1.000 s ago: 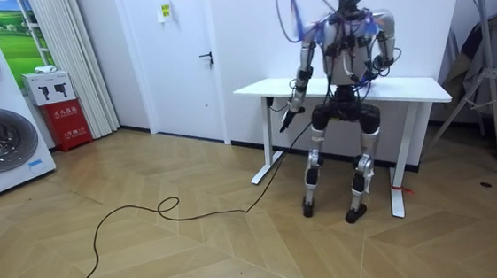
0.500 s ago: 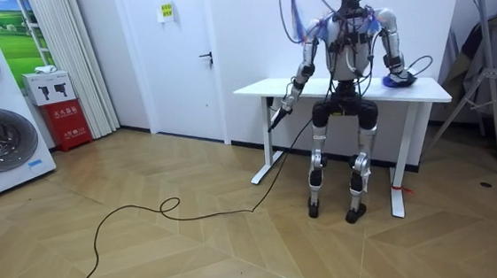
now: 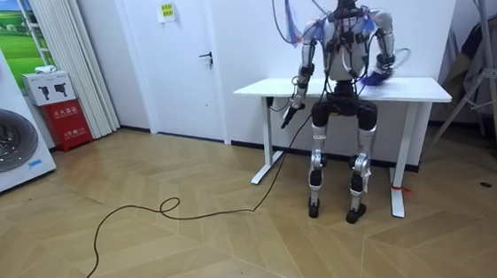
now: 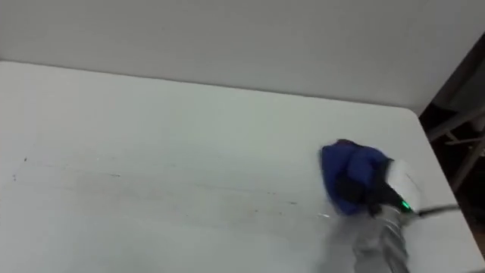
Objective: Wipe table
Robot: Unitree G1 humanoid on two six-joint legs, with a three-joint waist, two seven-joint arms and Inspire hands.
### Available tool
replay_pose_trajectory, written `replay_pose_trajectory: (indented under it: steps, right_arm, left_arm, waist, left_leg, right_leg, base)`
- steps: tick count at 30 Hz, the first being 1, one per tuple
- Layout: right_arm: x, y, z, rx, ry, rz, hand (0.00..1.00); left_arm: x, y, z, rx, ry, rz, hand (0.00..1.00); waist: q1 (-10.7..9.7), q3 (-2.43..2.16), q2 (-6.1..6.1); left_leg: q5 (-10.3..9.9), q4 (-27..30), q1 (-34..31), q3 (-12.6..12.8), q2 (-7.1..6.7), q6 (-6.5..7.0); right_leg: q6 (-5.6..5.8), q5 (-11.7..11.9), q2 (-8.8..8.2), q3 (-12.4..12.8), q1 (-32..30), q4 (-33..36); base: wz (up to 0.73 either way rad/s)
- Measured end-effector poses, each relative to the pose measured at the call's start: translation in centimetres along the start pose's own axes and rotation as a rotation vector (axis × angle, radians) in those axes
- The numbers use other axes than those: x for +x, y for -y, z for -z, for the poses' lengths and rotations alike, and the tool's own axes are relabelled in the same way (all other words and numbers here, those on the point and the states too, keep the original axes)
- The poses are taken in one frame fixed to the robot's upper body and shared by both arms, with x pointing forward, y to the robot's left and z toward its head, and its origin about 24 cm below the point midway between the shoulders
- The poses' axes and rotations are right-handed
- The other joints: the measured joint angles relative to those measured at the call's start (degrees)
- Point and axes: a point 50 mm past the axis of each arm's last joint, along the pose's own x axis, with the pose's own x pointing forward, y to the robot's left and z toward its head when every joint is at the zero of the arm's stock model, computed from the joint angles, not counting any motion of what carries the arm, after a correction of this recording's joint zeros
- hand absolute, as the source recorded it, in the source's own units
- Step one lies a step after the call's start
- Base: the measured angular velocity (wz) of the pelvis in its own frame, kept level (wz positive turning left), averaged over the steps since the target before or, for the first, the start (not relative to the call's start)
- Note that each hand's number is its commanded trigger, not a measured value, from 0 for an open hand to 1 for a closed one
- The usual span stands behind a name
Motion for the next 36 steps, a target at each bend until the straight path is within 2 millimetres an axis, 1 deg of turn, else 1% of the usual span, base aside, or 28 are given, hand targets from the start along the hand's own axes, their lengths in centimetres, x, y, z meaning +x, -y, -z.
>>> replay_pose_trajectory:
  steps: [1,2,3,4,5,6,7,8,9,10,12,13,15,16,18,20,23,25,26,27,29,33,34,35,36]
  right_arm:
    - [0.2,0.2,-1.6,-0.015,0.057,-0.003,1.0]
    - [0.4,0.8,-4.3,-0.035,0.157,-0.006,1.0]
    - [0.5,1.2,-6.0,-0.044,0.227,-0.011,1.0]
    - [0.5,1.3,-6.4,-0.045,0.245,-0.015,1.0]
    - [0.6,1.5,-6.7,-0.05,0.256,-0.023,1.0]
    - [0.6,1.2,-6.3,-0.057,0.244,-0.039,1.0]
    - [0.6,0.9,-6.0,-0.062,0.231,-0.058,1.0]
    - [0.4,0.0,-5.2,-0.071,0.204,-0.104,1.0]
    - [0.0,-0.9,-4.2,-0.074,0.175,-0.139,1.0]
    - [-0.2,-1.1,-3.9,-0.067,0.17,-0.138,1.0]
    - [-0.3,-1.2,-3.8,-0.066,0.177,-0.144,1.0]
    - [-0.4,-1.3,-3.7,-0.066,0.174,-0.147,1.0]
    - [-0.7,-1.7,-3.5,-0.068,0.18,-0.162,1.0]
    - [-0.8,-1.8,-3.4,-0.068,0.18,-0.166,1.0]
    - [-1.0,-2.1,-3.3,-0.067,0.187,-0.178,1.0]
    - [-1.3,-2.3,-3.2,-0.062,0.193,-0.185,1.0]
    - [-1.7,-2.7,-2.9,-0.053,0.199,-0.19,1.0]
    - [-2.0,-3.0,-2.4,-0.045,0.191,-0.2,1.0]
    - [-2.2,-3.1,-2.1,-0.038,0.187,-0.202,1.0]
    - [-2.4,-3.1,-1.9,-0.031,0.183,-0.202,1.0]
    - [-2.8,-3.2,-1.8,-0.022,0.183,-0.201,1.0]
    - [-3.4,-3.6,-1.5,0.027,0.196,-0.223,1.0]
    - [-3.6,-3.6,-1.7,0.029,0.204,-0.223,0.75]
    - [-3.8,-3.6,-1.7,0.028,0.207,-0.234,0.29]
    - [-4.0,-3.6,-1.6,0.026,0.21,-0.244,0.09]
  left_arm:
    - [0.0,0.0,-0.2,0.0,0.005,0.002,0.0]
    - [0.0,0.1,-0.5,0.01,0.012,0.006,0.0]
    - [0.0,0.2,-0.3,0.014,0.005,0.007,0.0]
    - [-0.1,0.2,0.0,0.016,-0.004,0.008,0.0]
    - [-0.2,0.4,0.5,0.019,-0.025,0.014,0.0]
    - [-0.3,0.7,0.8,0.019,-0.037,0.031,0.0]
    - [-0.3,0.8,1.0,0.02,-0.042,0.039,0.0]
    - [-0.4,0.9,1.4,0.02,-0.05,0.046,0.0]
    - [-0.4,0.8,1.4,0.017,-0.048,0.048,0.0]
    - [-0.4,0.7,1.3,0.014,-0.044,0.049,0.0]
    - [-0.4,0.5,0.2,-0.012,-0.005,0.047,0.0]
    - [-0.4,0.4,-0.2,-0.019,0.012,0.045,0.0]
    - [-0.4,0.2,-1.4,-0.029,0.069,0.035,0.0]
    - [-0.4,0.2,-1.6,-0.027,0.076,0.035,0.0]
    - [-0.4,0.3,-2.1,-0.023,0.091,0.038,0.0]
    - [-0.4,0.3,-2.1,-0.024,0.091,0.037,0.0]
    - [-0.4,0.3,-2.1,-0.025,0.09,0.038,0.0]
    - [-0.4,0.3,-2.1,-0.025,0.09,0.038,0.0]
    - [-0.4,0.4,-2.0,-0.025,0.089,0.04,0.0]
    - [-0.4,0.5,-2.0,-0.026,0.088,0.042,0.0]
    - [-0.4,0.5,-1.9,-0.026,0.088,0.041,0.0]
    - [-0.5,0.6,-1.6,-0.027,0.103,0.036,0.0]
    - [-0.6,0.6,-1.6,-0.028,0.107,0.035,0.0]
    - [-0.6,0.6,-1.5,-0.028,0.109,0.03,0.0]
    - [-0.6,0.6,-1.4,-0.028,0.106,0.029,0.0]
  waist:
    - [0.5,0.35,0.22]
    - [1.4,0.49,0.31]
    - [2.3,0.46,0.37]
    - [3.0,0.45,0.33]
    - [3.6,0.49,0.38]
    - [4.5,0.62,0.35]
    - [4.9,0.63,0.35]
    - [4.9,0.57,0.26]
    - [4.6,0.42,-0.06]
    - [4.6,0.37,-0.2]
    - [4.3,0.21,-0.44]
    - [4.1,0.21,-0.39]
    - [2.9,0.15,-0.35]
    - [2.7,0.12,-0.27]
    - [1.4,0.06,-0.13]
    - [1.1,-0.03,0.02]
    - [-0.1,0.01,0.28]
    - [-0.4,-0.09,0.47]
    - [-0.6,-0.2,0.65]
    - [-0.6,-0.4,0.97]
    - [-0.8,-0.57,1.3]
    - [-2.5,-0.41,1.68]
    - [-2.3,-0.41,1.68]
    - [-2.3,-0.41,1.68]
    - [-2.5,-0.41,1.68]
  left_leg:
    - [0.1,0.0,-0.2,-0.2,0.05,-0.09]
    - [0.2,0.1,-1.2,-1.3,0.04,-0.2]
    - [0.3,0.3,-1.8,-2.8,-0.1,-0.22]
    - [0.7,0.3,-1.9,-3.4,-0.23,-0.21]
    - [0.8,0.3,-2.5,-4.6,-0.41,-0.09]
    - [0.9,0.3,-2.9,-5.1,-0.76,0.14]
    - [1.0,0.3,-3.0,-5.1,-0.9,0.21]
    - [1.1,0.3,-3.0,-5.7,-1.25,0.33]
    - [1.0,0.3,-3.1,-6.0,-1.62,0.48]
    - [1.0,0.3,-3.1,-5.9,-1.69,0.62]
    - [0.8,0.4,-3.1,-5.8,-1.74,0.83]
    - [0.8,0.5,-3.1,-5.8,-1.75,0.84]
    - [0.7,0.3,-3.1,-5.9,-1.72,0.83]
    - [0.7,0.3,-3.0,-5.9,-1.72,0.84]
    - [0.7,0.3,-2.7,-5.7,-1.73,0.84]
    - [0.7,0.4,-2.4,-5.4,-1.73,0.84]
    - [0.7,0.3,-2.1,-5.4,-1.72,0.87]
    - [0.7,0.1,-1.9,-5.3,-1.72,0.87]
    - [0.7,-0.1,-1.8,-5.1,-1.72,0.87]
    - [0.6,-0.2,-1.7,-4.9,-1.72,0.89]
    - [0.6,-0.4,-1.5,-4.7,-1.73,0.9]
    - [0.6,-0.6,-1.0,-4.3,-1.73,0.92]
    - [0.6,-0.6,-0.9,-4.2,-1.71,0.92]
    - [0.6,-0.7,-0.8,-4.1,-1.68,0.88]
    - [0.5,-0.7,-0.7,-4.0,-1.67,0.87]
  right_leg:
    - [-0.02,0.0,0.05,-0.3,0.0,-0.2]
    - [-0.11,0.0,0.16,-1.2,-0.1,-0.9]
    - [-0.09,0.0,0.13,-2.4,0.0,-1.7]
    - [-0.04,-0.1,0.06,-2.9,0.1,-1.9]
    - [0.07,-0.1,-0.17,-3.5,0.1,-1.7]
    - [0.11,-0.2,-0.44,-3.5,-0.1,-1.8]
    - [0.13,-0.2,-0.57,-3.5,-0.2,-1.8]
    - [0.24,-0.2,-0.92,-3.6,-0.1,-1.8]
    - [0.68,-0.5,-1.34,-4.2,0.3,-1.7]
    - [0.87,-0.6,-1.46,-4.3,0.3,-1.6]
    - [0.94,-0.7,-1.51,-4.0,0.2,-1.6]
    - [0.94,-0.7,-1.51,-4.0,0.3,-1.6]
    - [0.94,-0.7,-1.43,-4.2,0.8,-1.6]
    - [0.94,-0.7,-1.42,-4.2,0.9,-1.6]
    - [0.94,-0.7,-1.39,-3.7,1.0,-1.6]
    - [0.94,-0.7,-1.36,-3.4,1.0,-1.6]
    - [0.94,-0.7,-1.36,-3.4,1.3,-1.6]
    - [0.94,-0.7,-1.36,-3.4,1.3,-1.6]
    - [0.94,-0.7,-1.36,-3.0,1.3,-1.6]
    - [0.95,-0.7,-1.36,-2.7,1.3,-1.6]
    - [0.97,-0.7,-1.35,-2.4,1.3,-1.6]
    - [1.07,-0.7,-1.29,-1.9,1.5,-1.6]
    - [1.07,-0.7,-1.27,-1.9,1.4,-1.6]
    - [1.07,-0.7,-1.21,-1.9,1.5,-1.6]
    - [1.07,-0.7,-1.19,-1.8,1.5,-1.6]
  base:
    - [0.34]
    - [0.52]
    - [0.58]
    - [0.59]
    - [0.41]
    - [0.29]
    - [0.13]
    - [0.16]
    - [0.2]
    - [0.1]
    - [-0.06]
    - [0.0]
    - [0.04]
    - [0.0]
    - [-0.05]
    - [-0.07]
    - [-0.02]
    - [-0.03]
    - [-0.09]
    - [-0.1]
    - [-0.06]
    - [-0.05]
    - [-0.05]
    - [-0.07]
    - [-0.06]
